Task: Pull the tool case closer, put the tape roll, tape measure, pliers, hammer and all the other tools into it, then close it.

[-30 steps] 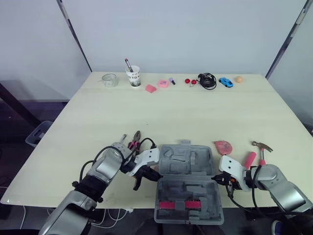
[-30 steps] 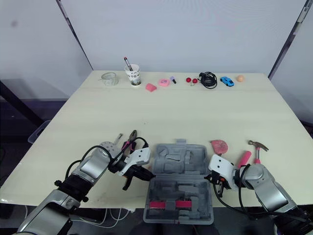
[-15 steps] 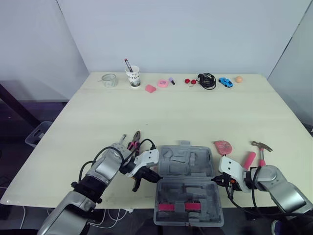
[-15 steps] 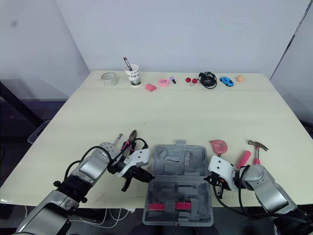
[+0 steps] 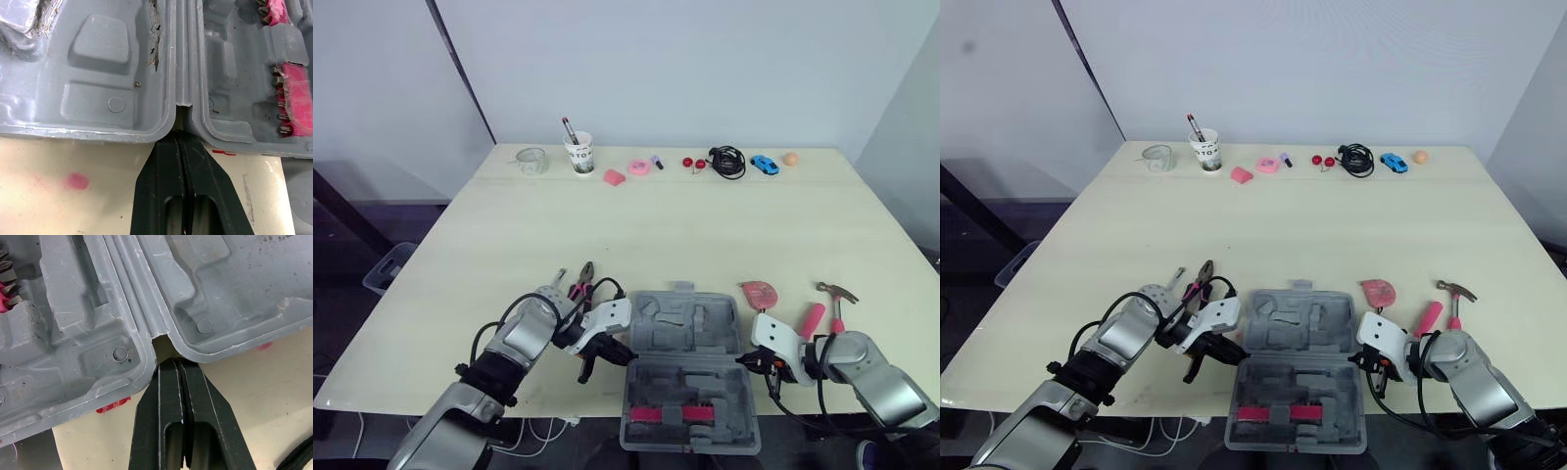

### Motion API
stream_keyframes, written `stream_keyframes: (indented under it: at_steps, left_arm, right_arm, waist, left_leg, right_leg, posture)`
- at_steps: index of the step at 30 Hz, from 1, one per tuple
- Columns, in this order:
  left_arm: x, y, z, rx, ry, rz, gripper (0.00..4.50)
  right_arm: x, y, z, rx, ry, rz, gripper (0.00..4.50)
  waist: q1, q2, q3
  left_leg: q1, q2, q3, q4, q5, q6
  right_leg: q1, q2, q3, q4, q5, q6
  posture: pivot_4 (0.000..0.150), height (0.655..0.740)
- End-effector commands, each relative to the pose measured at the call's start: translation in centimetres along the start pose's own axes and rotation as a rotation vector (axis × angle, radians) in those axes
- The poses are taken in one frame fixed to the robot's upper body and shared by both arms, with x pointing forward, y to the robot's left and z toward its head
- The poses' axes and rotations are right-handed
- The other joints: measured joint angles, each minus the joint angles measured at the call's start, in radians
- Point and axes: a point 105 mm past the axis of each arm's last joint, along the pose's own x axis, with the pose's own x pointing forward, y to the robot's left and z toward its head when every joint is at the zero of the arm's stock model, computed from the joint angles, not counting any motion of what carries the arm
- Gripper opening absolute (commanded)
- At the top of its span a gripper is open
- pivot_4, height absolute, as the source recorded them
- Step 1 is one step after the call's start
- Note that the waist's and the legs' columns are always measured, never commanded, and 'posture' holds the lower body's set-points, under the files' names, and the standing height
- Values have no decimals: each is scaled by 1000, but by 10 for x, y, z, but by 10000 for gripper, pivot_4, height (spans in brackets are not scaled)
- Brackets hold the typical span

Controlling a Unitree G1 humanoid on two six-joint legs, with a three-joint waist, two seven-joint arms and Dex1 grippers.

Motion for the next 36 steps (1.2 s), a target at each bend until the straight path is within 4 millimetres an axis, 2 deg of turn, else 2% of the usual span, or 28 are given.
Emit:
stream_keyframes:
  at_steps: [1,24,36]
  left_arm:
    - [8,-7,2,12,-4,-40,358]
    - [6,-8,-2,7,11,-44,358]
    - [3,-5,-5,3,18,-25,358]
  right_arm:
    - [6,8,9,-33,-36,40,0]
    - [8,3,14,-46,-60,6,0]
    - [5,2,7,-32,-35,-4,0]
  waist:
    - [0,0,0]
    - [-4,-2,-1]
    - [-3,-2,-1]
  left_leg:
    - [0,0,0,0,0,0]
    - [1,1,0,0,0,0]
    - [1,1,0,0,0,0]
  right_leg:
    - [0,0,0,0,0,0]
    - [0,1,1,0,0,0]
    - [0,2,1,0,0,0]
  posture:
    - [1500,7400]
    - [1500,7400]
    - [1500,7400]
